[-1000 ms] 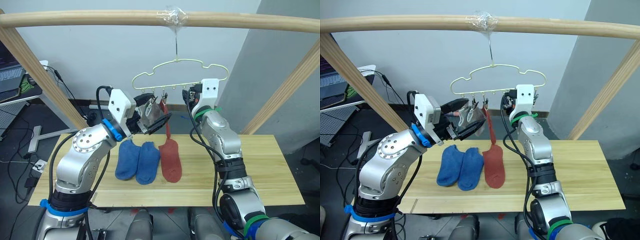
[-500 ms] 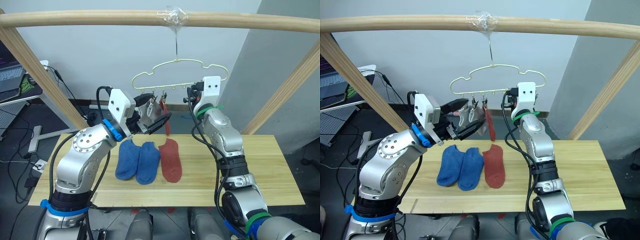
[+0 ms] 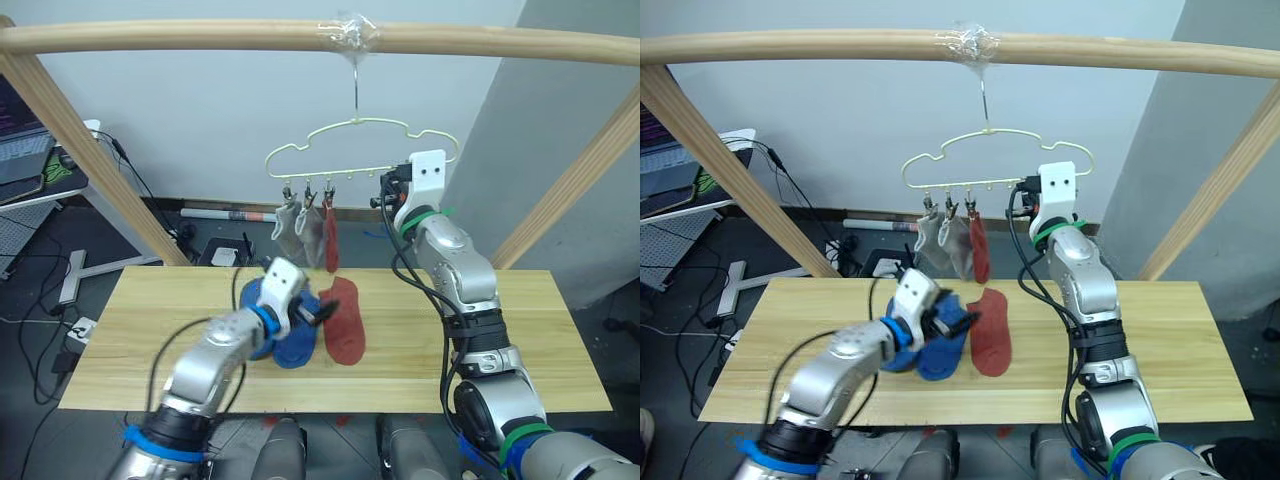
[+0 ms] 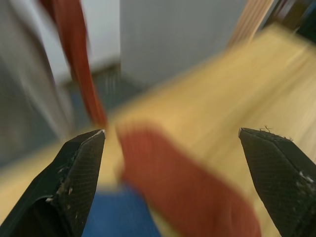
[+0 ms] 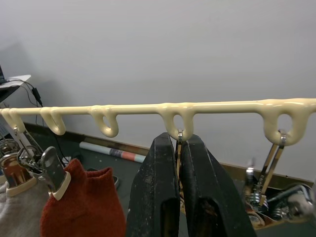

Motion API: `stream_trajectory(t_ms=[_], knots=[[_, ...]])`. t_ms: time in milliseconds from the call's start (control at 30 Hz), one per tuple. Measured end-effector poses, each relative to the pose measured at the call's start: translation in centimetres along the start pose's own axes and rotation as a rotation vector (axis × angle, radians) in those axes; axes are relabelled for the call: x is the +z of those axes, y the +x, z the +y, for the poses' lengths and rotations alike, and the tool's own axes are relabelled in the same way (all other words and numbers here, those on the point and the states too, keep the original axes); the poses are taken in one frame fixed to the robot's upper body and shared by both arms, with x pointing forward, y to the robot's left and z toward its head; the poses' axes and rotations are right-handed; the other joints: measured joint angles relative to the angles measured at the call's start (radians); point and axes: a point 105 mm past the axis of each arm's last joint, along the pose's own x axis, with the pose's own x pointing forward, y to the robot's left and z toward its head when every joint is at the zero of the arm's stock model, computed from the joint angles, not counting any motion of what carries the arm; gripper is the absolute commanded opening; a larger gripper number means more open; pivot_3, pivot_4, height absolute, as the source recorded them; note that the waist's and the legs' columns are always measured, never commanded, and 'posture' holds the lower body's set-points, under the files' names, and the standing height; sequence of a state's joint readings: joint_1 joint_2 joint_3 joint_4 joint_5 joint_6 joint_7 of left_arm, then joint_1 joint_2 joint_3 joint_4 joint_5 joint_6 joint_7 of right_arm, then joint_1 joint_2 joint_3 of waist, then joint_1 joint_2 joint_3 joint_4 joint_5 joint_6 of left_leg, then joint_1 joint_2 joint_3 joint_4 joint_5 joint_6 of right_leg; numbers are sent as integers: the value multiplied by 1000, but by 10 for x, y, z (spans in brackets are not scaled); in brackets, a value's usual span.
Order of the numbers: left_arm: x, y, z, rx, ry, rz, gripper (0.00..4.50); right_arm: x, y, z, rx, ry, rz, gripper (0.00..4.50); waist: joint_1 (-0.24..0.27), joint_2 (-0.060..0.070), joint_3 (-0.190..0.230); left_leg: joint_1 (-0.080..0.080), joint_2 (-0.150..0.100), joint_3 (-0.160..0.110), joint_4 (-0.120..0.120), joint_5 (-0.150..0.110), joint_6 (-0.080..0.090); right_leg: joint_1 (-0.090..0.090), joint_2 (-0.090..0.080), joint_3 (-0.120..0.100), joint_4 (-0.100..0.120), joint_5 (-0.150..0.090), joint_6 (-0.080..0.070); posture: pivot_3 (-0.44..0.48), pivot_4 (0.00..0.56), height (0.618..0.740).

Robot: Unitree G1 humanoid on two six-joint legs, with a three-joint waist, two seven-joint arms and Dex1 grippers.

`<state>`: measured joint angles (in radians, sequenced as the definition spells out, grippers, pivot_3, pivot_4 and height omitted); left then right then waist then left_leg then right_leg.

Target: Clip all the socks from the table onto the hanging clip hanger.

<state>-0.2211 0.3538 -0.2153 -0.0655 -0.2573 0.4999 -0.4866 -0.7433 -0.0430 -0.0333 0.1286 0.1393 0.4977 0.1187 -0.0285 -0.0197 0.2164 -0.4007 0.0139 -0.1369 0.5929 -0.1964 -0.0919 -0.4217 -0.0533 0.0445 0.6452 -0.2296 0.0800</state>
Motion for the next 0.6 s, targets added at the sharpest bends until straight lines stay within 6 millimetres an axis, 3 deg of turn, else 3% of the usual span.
stream_trajectory(t_ms=[167,300,433,600], knots=[[-23,17,1,52,7,36,4500,1,-6,2,5,-3,6,27,-4,0,0,0,0,0,0,0,0,0,0,0,0,0,0,1,205,740],[-29,38,8,104,32,59,4500,-1,-12,0,-11,1,17,27,-2,0,0,0,0,0,1,0,0,1,0,0,0,0,1,-18,207,740],[-30,64,0,94,43,79,4500,-1,-15,1,-10,1,21,27,-3,0,0,0,-1,1,1,0,0,1,-1,1,-1,2,3,-26,207,740],[-41,80,-10,73,39,113,4500,1,-16,1,-14,-2,20,27,-12,0,0,0,-1,0,0,0,0,1,0,0,-1,2,4,-34,209,740]])
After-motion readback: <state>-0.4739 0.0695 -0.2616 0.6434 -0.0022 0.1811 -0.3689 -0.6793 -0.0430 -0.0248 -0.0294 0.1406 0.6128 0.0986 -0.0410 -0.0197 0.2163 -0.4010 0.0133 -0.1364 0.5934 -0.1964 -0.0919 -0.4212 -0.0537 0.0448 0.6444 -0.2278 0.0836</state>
